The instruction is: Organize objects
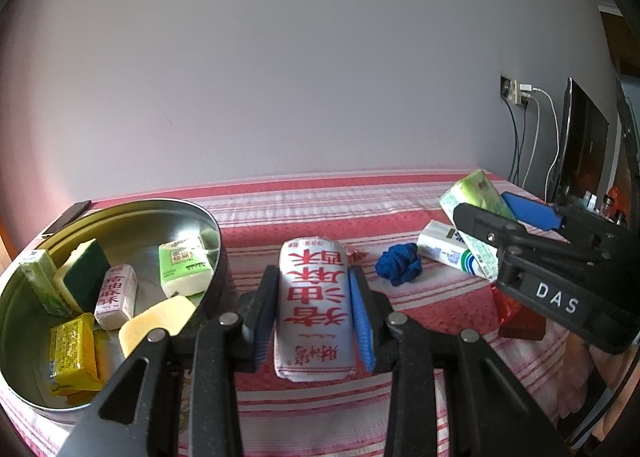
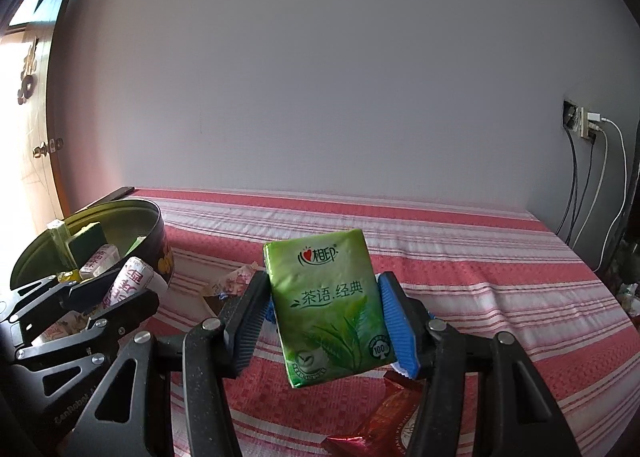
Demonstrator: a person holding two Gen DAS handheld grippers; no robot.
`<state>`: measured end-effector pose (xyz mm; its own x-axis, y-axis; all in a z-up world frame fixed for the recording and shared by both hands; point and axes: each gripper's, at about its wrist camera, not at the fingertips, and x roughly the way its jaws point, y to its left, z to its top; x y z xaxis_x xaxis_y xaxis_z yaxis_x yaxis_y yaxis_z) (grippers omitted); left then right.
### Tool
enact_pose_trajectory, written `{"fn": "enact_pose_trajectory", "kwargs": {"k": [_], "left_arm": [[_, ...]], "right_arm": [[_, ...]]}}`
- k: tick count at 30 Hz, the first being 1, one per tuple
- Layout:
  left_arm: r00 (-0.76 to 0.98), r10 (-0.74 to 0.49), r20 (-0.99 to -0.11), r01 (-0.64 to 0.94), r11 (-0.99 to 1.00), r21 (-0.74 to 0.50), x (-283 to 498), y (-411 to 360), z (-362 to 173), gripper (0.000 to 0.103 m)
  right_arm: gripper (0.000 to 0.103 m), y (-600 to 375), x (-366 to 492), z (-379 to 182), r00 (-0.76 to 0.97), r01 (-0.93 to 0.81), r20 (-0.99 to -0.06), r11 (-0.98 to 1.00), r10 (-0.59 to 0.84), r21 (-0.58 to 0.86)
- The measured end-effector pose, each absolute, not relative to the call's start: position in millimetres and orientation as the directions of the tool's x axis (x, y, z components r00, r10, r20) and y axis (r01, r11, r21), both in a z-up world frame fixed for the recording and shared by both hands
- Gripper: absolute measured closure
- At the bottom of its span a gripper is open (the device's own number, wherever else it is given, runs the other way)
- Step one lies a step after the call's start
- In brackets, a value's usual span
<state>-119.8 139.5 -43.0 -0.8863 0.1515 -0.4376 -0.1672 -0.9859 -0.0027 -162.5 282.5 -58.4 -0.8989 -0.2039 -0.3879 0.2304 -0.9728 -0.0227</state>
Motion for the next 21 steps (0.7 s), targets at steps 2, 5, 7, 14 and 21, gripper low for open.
{"fn": "enact_pose_trajectory", "kwargs": {"k": [2,5,7,14,21], "left_arm": [[-0.891,0.15,-0.428,-0.167,-0.986,0.001,-119,140,-42,0.069],[-0.896,0.145,-0.419,-0.163,-0.987,0.006,-120,143,-41,0.069],[-0.9,0.143,-0.412,-0.16,-0.987,0.008,-119,143,-40,0.069],[-0.913,0.131,-0.386,-0.15,-0.988,0.02,-115,142,-38,0.069],[-0.93,0.117,-0.347,-0.136,-0.99,0.031,-107,140,-35,0.069]], "right_arm": [[0.045,283,-161,-58,-0.903,0.228,-0.378,-0.973,-0.203,-0.021],[0.045,282,-159,-57,-0.908,0.227,-0.366,-0.974,-0.203,-0.022],[0.045,282,-158,-56,-0.912,0.224,-0.357,-0.974,-0.202,-0.021],[0.045,285,-152,-55,-0.922,0.22,-0.331,-0.975,-0.202,-0.017],[0.045,288,-145,-54,-0.933,0.216,-0.3,-0.976,-0.201,-0.018]]}}
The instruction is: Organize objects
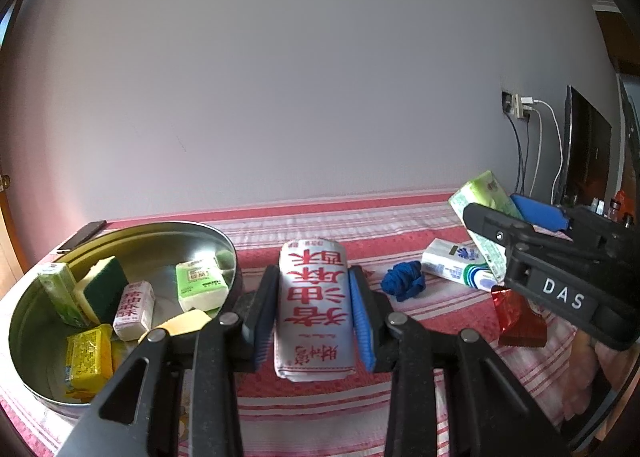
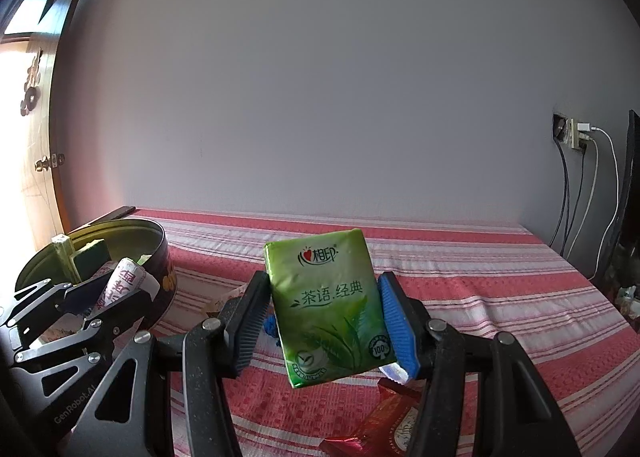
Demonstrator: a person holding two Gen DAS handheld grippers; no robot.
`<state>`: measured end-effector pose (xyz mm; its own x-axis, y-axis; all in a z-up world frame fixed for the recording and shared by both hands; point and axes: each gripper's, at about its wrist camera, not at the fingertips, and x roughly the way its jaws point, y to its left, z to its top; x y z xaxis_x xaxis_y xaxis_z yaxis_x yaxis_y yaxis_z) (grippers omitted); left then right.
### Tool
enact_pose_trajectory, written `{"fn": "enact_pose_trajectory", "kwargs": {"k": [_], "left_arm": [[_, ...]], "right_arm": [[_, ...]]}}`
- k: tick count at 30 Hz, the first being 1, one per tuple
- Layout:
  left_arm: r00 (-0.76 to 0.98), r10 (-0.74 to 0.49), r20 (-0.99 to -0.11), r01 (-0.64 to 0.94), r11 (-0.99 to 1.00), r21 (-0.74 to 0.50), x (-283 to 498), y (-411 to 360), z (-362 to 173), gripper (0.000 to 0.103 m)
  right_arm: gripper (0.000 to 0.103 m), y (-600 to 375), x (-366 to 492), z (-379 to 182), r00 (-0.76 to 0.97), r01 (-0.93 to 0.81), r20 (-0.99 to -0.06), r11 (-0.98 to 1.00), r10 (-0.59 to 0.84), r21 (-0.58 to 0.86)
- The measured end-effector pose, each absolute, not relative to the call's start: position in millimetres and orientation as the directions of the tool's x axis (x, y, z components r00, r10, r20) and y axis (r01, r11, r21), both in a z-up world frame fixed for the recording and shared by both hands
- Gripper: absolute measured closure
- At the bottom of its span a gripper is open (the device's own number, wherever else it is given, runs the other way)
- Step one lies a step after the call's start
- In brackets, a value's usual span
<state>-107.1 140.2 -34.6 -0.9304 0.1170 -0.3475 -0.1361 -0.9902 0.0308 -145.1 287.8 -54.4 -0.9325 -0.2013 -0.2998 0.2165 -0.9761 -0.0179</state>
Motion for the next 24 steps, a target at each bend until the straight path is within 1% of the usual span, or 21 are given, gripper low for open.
{"fn": "enact_pose_trajectory", "kwargs": {"k": [10,15,24], "left_arm": [[-0.946,0.109,-0.305,-0.124,-0.992,0.028,-99,136,-32,0.069],[-0.942,0.121,-0.312,-0.131,-0.991,0.011,-95,129,-29,0.069],[-0.963,0.057,-0.263,-0.059,-0.998,0.002,-83,95,-10,0.069]], "right_arm": [[0.045,289,-135,-51,-0.947,0.215,-0.25,-0.976,-0.202,-0.023],[0.045,280,-136,-51,-0.939,0.241,-0.259,-0.97,-0.226,-0.029],[0.045,253,-138,-35,-0.914,0.326,-0.267,-0.945,-0.305,-0.036]]}}
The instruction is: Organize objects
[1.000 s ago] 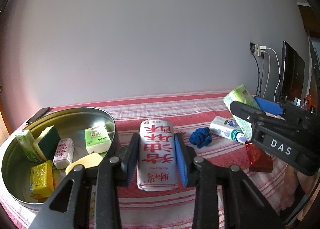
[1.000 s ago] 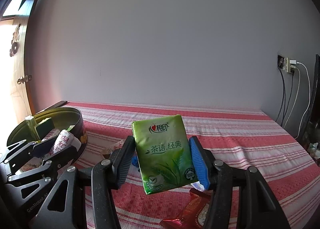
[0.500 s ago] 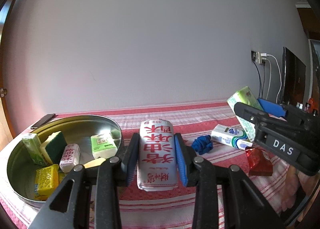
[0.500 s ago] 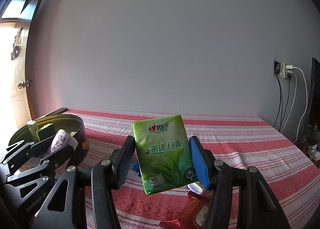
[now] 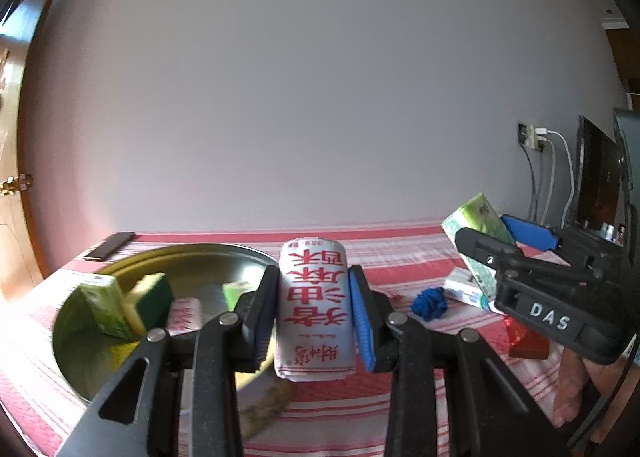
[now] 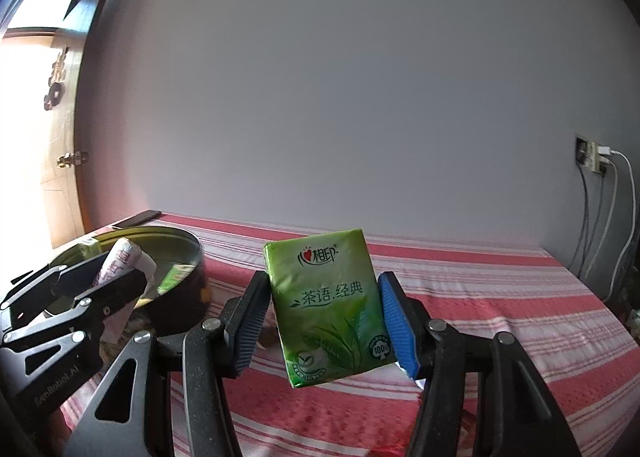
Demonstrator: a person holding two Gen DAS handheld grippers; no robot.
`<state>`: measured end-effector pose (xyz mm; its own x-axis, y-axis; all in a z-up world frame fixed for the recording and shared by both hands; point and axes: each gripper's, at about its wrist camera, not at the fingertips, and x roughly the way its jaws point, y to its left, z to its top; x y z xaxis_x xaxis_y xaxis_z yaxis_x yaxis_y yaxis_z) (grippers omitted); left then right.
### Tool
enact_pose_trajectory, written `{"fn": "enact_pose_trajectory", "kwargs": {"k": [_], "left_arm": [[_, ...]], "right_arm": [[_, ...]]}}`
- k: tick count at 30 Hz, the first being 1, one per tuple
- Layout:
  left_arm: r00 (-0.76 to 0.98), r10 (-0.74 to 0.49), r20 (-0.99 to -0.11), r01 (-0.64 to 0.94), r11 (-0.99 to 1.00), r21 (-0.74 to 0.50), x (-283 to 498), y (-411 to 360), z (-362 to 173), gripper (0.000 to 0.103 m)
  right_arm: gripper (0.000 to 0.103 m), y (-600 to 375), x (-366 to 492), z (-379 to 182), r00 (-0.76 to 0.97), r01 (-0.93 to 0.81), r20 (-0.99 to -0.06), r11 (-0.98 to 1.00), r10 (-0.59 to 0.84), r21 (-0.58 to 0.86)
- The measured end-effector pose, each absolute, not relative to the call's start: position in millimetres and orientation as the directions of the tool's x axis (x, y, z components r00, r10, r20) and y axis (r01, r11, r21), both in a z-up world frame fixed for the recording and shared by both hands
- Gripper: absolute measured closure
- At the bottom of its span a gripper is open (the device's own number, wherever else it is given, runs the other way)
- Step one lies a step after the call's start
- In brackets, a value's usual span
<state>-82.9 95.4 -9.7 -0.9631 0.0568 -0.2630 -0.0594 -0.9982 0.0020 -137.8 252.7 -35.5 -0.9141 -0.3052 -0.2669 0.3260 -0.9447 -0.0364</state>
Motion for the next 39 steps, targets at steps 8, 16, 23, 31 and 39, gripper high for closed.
{"fn": "enact_pose_trajectory", "kwargs": {"k": [8,16,23,31,39], "left_arm": [[-0.959,-0.027,-0.283,0.033,-0.999,-0.018,-89,49,-2,0.069],[-0.939,-0.127,-0.318,0.142,-0.989,-0.025,-95,4,2,0.069],[-0.919,-0.179,-0.35,0.2,-0.979,-0.025,-99,-24,1,0.069],[-0.882,-0.204,-0.424,0.232,-0.973,-0.013,-112,-41,-11,0.069],[-0.859,-0.205,-0.47,0.24,-0.971,-0.016,-116,-49,-21,0.069]], "right_arm": [[0.045,223,-148,-20,-0.874,0.416,-0.282,-0.909,-0.396,-0.016],[0.045,180,-161,-7,-0.825,0.505,-0.305,-0.863,-0.477,-0.018],[0.045,142,-173,-6,-0.782,0.56,-0.343,-0.829,-0.521,-0.018],[0.045,102,-186,-14,-0.727,0.607,-0.403,-0.795,-0.555,-0.001],[0.045,66,-203,-29,-0.681,0.634,-0.474,-0.774,-0.558,0.0]]}}
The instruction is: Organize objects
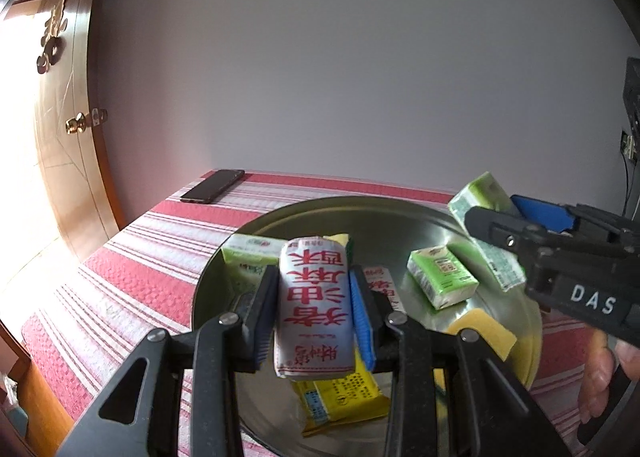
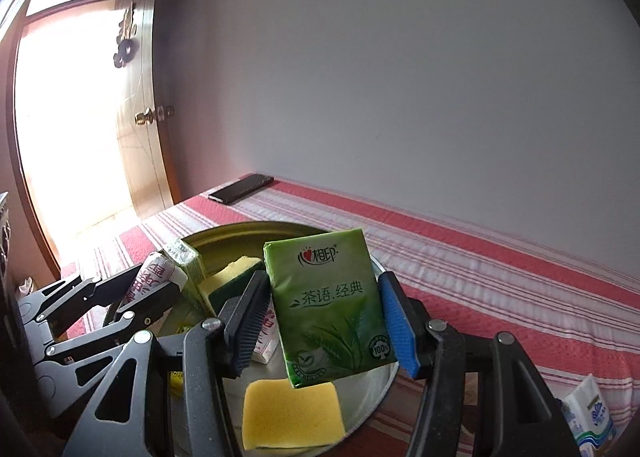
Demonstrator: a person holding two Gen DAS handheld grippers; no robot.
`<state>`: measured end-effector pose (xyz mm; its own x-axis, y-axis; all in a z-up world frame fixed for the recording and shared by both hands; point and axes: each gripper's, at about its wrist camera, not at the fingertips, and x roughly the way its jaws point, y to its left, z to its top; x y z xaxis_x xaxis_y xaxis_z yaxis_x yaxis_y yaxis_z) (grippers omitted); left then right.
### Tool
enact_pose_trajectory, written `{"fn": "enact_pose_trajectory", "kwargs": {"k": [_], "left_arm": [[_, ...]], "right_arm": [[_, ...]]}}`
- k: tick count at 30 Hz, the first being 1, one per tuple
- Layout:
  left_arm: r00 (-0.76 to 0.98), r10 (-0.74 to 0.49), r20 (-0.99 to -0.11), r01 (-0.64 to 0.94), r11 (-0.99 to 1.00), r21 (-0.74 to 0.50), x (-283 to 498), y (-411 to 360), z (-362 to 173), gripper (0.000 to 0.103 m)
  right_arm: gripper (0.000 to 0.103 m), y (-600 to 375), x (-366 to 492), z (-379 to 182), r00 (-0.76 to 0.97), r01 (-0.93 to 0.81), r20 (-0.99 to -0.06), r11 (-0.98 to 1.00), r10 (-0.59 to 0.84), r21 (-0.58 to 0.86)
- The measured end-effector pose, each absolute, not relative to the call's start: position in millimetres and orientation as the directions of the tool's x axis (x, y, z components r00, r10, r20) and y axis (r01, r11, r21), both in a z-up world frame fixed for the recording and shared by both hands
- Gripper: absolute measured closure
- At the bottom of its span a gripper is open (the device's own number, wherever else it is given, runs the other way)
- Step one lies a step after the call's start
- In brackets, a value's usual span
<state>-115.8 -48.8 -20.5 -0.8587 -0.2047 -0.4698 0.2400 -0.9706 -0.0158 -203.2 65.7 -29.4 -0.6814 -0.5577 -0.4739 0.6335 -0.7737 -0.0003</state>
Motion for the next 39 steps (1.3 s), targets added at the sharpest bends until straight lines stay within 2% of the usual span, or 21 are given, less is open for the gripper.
{"fn": "enact_pose_trajectory", "kwargs": {"k": [16,27,29,31,33,35,37,39], "left_arm": [[-0.829,-0.195,-0.524,0.242,-0.97,-0.022,-124,-53,-30,0.069],[-0.815,-0.207,-0.541,0.253,-0.968,-0.009,-127,-55,-34,0.068],[-0.819,-0.22,-0.53,0.26,-0.966,-0.001,-125,-54,-31,0.062],[-0.822,-0.232,-0.52,0.272,-0.962,0.0,-122,-54,-29,0.039],[-0.83,-0.254,-0.496,0.288,-0.957,0.008,-117,-53,-26,0.029],[-0.833,-0.266,-0.485,0.296,-0.955,0.015,-114,-52,-23,0.025],[-0.838,-0.27,-0.474,0.302,-0.953,0.008,-111,-51,-20,0.013],[-0.848,-0.269,-0.457,0.304,-0.953,-0.003,-107,-48,-16,0.01]], "right_arm": [[0.045,42,-215,-58,-0.624,0.652,-0.57,-0.758,-0.535,-0.001],[0.044,39,-218,-68,-0.598,0.661,-0.593,-0.75,-0.539,0.015],[0.044,38,-218,-68,-0.594,0.666,-0.595,-0.746,-0.541,0.013],[0.043,37,-219,-69,-0.604,0.657,-0.597,-0.754,-0.528,0.002],[0.043,37,-219,-70,-0.62,0.642,-0.596,-0.767,-0.51,-0.011],[0.043,42,-217,-68,-0.634,0.633,-0.582,-0.774,-0.509,-0.012],[0.043,49,-215,-64,-0.656,0.614,-0.559,-0.789,-0.507,-0.005],[0.042,60,-213,-58,-0.672,0.596,-0.535,-0.803,-0.512,0.021]]}}
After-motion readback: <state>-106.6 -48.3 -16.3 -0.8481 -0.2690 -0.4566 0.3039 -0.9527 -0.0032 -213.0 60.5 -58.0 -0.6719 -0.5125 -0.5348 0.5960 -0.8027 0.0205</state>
